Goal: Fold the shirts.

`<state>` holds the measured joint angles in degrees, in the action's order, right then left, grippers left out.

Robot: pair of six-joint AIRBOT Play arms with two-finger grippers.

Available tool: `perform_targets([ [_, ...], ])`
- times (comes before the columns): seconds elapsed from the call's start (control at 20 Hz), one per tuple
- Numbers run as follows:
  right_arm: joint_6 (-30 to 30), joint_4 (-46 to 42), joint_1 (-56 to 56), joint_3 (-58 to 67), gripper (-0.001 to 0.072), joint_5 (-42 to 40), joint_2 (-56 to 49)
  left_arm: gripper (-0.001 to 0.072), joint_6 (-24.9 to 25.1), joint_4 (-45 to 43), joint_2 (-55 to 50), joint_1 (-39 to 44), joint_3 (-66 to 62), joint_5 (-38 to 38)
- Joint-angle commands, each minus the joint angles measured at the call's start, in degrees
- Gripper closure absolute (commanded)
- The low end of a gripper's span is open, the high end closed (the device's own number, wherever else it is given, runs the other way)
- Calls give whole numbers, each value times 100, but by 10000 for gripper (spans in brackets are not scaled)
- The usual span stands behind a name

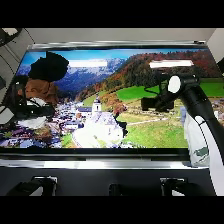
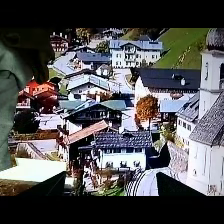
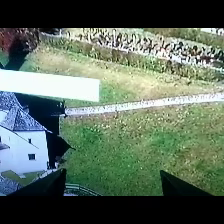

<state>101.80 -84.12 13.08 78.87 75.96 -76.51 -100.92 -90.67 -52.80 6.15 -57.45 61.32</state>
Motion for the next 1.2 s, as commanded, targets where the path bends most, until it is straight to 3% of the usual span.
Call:
perform_targets([
  [0.0,-24,-15,2,-2,14,-804,-2,10,-1604,13,-162,-570,-326,-870],
  [0.2,-22,-15,2,-2,17,-398,-2,10,-3322,1012,-763,-2787,-662,-319],
  [0.3,-22,-13,2,-4,18,-120,-2,10,-3366,1613,-1025,-3635,-444,90],
  [0.4,-24,-13,2,-4,19,42,-2,7,-3018,1939,-1187,-4009,-70,-81],
  [0.6,-20,-4,2,-2,19,57,-2,7,-2789,2675,-1521,-4030,485,-1502],
  [0.75,-17,96,2,-4,19,59,0,7,-1729,3792,-2006,-3934,492,-2264],
  [0.95,-13,326,2,-2,20,68,0,23,-520,4732,-2612,-3871,492,-2339],
  [1.0,-15,420,2,-2,20,81,-2,92,-413,4765,-2664,-3869,494,-2317],
  [1.1,-17,551,2,-2,20,120,0,685,-400,4789,-2643,-3891,463,-2234],
  [1.15,-15,553,2,-2,20,160,0,682,-369,4784,-2590,-3910,393,-2151],
])
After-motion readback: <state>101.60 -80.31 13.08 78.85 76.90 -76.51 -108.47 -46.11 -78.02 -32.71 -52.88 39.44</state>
